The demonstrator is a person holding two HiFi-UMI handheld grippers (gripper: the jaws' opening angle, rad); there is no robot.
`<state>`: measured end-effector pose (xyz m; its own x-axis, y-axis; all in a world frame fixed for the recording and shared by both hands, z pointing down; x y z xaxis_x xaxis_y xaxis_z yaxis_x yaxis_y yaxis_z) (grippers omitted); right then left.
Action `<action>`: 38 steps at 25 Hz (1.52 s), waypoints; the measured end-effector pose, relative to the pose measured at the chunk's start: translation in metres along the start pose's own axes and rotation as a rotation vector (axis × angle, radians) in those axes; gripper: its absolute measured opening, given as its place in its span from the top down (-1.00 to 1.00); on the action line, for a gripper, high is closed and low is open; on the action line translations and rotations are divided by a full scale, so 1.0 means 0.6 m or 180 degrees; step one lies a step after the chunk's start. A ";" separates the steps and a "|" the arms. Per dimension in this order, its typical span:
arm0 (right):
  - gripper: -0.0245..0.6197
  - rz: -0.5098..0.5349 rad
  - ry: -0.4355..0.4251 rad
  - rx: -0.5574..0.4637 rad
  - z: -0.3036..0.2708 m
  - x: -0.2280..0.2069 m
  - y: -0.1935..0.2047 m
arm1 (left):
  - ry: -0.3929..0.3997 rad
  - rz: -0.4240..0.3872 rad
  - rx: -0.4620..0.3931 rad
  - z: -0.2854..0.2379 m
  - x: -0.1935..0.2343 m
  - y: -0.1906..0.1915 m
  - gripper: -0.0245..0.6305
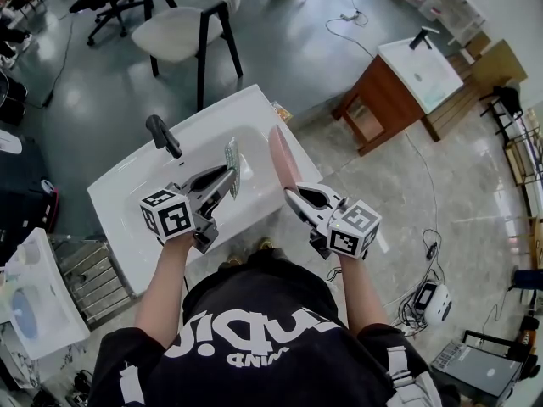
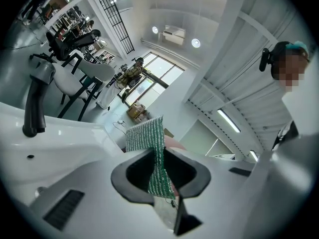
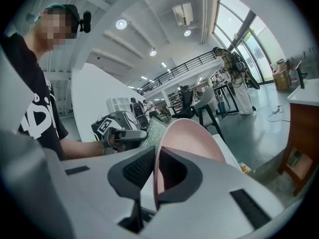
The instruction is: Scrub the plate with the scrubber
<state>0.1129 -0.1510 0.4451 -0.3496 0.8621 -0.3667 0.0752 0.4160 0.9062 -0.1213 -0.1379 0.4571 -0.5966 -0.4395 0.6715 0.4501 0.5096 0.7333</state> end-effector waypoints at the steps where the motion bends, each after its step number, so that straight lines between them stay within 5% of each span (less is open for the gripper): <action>1: 0.80 0.0023 0.0072 0.0034 0.003 -0.007 0.004 | 0.0012 0.0013 0.0006 0.000 0.000 0.002 0.69; 10: 0.80 0.0444 0.0509 0.0405 0.006 -0.039 0.019 | 0.0105 0.0049 0.0087 -0.011 -0.008 0.020 0.69; 38: 0.79 0.1742 0.0852 0.2001 -0.117 -0.086 0.160 | 0.0090 -0.0031 0.0195 -0.024 -0.018 0.038 0.69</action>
<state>0.0729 -0.1757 0.5660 -0.3152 0.9234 0.2189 0.7701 0.1141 0.6277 -0.0953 -0.1322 0.4681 -0.5813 -0.4649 0.6678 0.4024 0.5491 0.7325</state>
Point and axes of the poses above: the fingertips, and each gripper's own axes: z backward along the fingers, x to its left, y out of its underside, the point moved 7 cm from there along z, backward along the fingers, and after that the axes turned 1 degree about -y, right-handed, at the moved point
